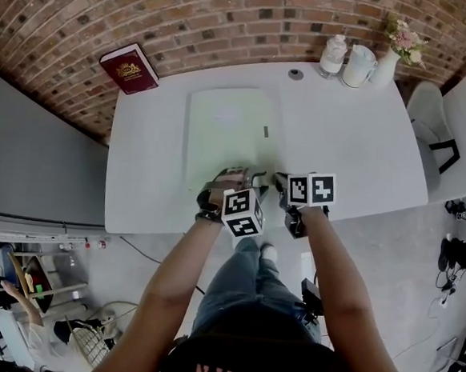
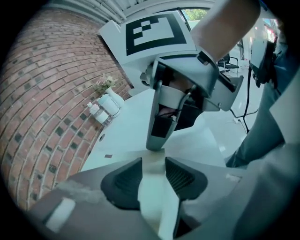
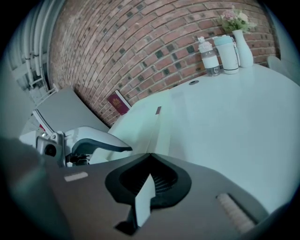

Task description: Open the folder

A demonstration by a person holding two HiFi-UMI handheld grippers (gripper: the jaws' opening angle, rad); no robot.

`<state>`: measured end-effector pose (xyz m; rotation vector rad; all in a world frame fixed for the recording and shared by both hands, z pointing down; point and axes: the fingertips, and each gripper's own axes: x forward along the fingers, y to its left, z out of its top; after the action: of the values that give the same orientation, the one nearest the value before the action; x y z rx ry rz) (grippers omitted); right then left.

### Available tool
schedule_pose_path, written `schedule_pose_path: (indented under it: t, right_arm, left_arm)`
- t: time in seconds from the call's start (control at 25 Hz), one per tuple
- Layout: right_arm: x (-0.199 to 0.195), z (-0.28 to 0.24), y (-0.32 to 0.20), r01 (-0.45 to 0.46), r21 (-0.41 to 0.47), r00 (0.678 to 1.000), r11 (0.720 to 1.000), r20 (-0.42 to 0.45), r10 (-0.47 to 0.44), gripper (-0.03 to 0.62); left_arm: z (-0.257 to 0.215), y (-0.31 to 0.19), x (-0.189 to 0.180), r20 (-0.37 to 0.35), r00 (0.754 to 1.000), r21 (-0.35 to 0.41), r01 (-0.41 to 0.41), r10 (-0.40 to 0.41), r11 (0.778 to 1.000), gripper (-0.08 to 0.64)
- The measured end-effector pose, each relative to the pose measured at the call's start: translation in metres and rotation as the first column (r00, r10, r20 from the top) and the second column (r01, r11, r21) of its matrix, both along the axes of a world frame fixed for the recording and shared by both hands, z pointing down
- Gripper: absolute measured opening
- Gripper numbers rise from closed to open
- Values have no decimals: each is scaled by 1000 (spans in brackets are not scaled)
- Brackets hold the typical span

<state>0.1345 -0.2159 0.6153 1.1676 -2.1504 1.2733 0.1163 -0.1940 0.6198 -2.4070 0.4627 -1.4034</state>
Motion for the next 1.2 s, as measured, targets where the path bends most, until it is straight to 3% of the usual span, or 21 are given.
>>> schedule_pose_path:
  t: [0.24, 1.2]
  right_arm:
    - [1, -1, 0, 45, 9, 998, 999, -37, -45, 2]
    - [1, 1, 0, 98, 3, 993, 995, -71, -97, 3]
  left_arm:
    - [9, 7, 1, 76, 995, 57, -65, 61, 996, 75]
    - [-24, 9, 2, -83, 995, 42, 66, -63, 997, 13]
